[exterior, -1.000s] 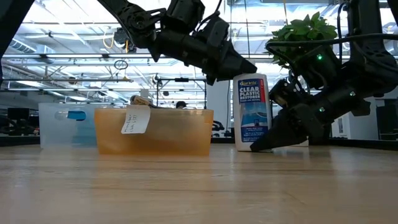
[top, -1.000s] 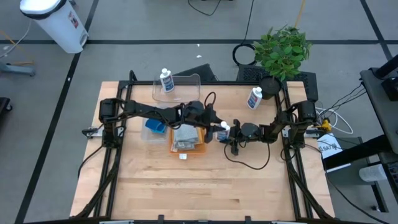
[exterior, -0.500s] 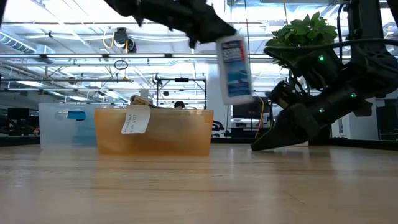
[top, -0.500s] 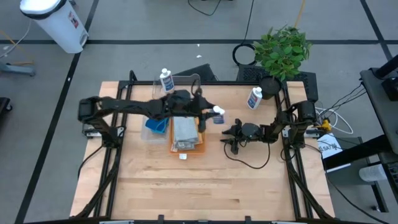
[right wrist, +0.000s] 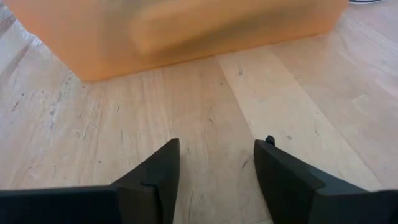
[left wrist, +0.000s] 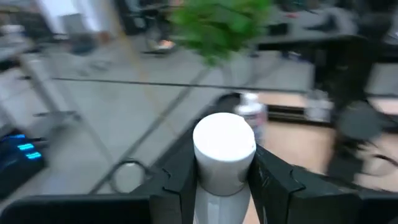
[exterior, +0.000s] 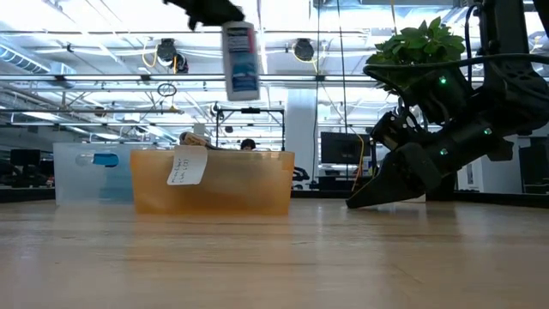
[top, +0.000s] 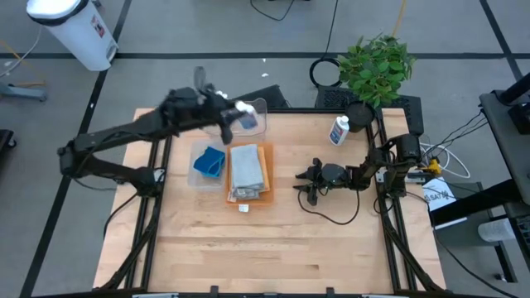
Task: Pick & Place Kitchen Items
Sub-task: Put the plastic restorer bottle into the transparent bin
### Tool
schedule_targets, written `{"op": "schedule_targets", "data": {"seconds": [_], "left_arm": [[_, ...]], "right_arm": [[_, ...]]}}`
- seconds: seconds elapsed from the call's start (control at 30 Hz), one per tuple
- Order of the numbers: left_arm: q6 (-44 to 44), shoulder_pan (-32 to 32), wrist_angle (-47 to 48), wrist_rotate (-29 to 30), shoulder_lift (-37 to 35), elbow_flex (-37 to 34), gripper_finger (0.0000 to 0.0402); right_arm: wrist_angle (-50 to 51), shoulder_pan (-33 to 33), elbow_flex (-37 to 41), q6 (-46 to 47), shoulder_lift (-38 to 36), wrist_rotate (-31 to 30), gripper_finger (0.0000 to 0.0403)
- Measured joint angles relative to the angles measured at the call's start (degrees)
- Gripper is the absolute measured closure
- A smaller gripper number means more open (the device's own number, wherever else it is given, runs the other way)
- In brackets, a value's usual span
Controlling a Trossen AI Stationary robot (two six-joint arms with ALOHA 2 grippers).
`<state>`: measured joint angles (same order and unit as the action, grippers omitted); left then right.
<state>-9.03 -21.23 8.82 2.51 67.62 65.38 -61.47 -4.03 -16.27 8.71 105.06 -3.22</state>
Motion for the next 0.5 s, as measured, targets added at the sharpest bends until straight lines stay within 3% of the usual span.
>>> {"op": "schedule_targets", "data": {"seconds": [0.2, 0.5], "left_arm": [[0.8, -8.3, 0.5, 0.5, -5.2, -7.1, 0.0287], [4.6, -17.3, -11.0, -1.7, -7.5, -23.9, 0.0287]], "right_arm": [[0.0, 0.0, 0.0, 0.0, 0.0, -0.1, 0.0232], [-0.2, 0.0, 0.0, 0.3, 0.0, -2.5, 0.0234]]}}
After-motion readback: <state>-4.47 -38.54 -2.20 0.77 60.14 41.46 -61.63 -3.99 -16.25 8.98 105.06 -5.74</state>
